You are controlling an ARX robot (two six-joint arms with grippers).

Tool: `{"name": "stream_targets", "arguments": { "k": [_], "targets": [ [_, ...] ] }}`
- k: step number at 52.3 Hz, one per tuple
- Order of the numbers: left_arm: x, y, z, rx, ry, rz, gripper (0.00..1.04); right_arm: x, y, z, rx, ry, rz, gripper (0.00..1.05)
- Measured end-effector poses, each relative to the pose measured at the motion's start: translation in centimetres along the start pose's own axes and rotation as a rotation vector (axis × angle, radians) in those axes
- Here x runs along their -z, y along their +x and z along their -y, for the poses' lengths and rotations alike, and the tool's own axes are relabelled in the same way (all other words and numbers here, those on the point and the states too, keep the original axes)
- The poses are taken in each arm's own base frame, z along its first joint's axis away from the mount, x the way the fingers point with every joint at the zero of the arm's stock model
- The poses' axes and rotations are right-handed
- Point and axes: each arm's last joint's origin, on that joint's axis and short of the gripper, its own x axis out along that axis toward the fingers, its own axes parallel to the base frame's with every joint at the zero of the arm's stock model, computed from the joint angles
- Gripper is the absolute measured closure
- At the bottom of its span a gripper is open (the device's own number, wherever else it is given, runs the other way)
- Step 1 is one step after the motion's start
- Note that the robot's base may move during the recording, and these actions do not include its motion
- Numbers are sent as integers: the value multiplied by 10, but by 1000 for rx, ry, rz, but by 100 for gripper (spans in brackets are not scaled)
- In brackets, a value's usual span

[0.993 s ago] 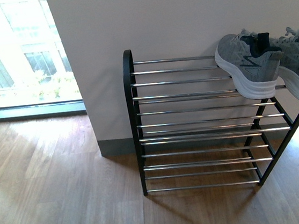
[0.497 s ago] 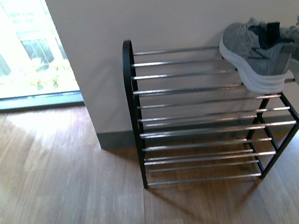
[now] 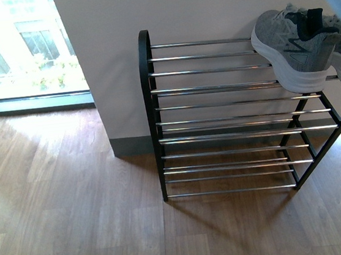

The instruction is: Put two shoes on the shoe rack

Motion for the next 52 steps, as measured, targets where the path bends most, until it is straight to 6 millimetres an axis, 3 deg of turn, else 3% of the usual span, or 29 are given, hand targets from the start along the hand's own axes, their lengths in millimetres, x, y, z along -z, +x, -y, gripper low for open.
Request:
{"name": "stream_targets", "arguments": {
  "k": [9,31,52],
  "targets": [
    [0,0,0,0,0,0,103,-6,36,4,-11,-9,-53,103],
    [0,0,0,0,0,0,103,-44,132,1,13,-25,-102,103],
    [0,0,0,0,0,0,103,-44,200,0,165,39,-210,103]
  ]
}}
